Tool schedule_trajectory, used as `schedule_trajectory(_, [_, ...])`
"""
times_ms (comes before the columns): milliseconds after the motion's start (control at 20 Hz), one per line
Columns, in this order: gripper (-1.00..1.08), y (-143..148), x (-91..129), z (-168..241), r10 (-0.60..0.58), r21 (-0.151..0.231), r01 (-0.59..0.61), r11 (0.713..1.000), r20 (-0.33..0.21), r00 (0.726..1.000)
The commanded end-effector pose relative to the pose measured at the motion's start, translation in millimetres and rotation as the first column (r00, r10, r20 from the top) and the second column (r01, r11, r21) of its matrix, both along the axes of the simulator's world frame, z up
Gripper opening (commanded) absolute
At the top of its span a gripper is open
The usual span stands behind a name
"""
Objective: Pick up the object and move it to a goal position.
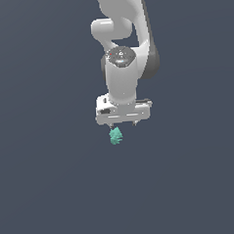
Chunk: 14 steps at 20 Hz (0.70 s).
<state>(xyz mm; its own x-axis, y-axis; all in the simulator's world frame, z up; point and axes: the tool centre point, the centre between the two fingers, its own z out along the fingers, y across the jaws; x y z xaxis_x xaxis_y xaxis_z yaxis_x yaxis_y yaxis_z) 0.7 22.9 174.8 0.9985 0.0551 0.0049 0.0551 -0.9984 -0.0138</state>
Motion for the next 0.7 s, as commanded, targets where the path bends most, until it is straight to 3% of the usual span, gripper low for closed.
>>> schedule_trajectory(0, [1.00,0,0,0,0.000,0.000,0.000,1.000,0.000,1.000])
schedule_trajectory(650, [1.00,-16,9,11,-0.045,0.014,0.045,0.999,0.011,0.999])
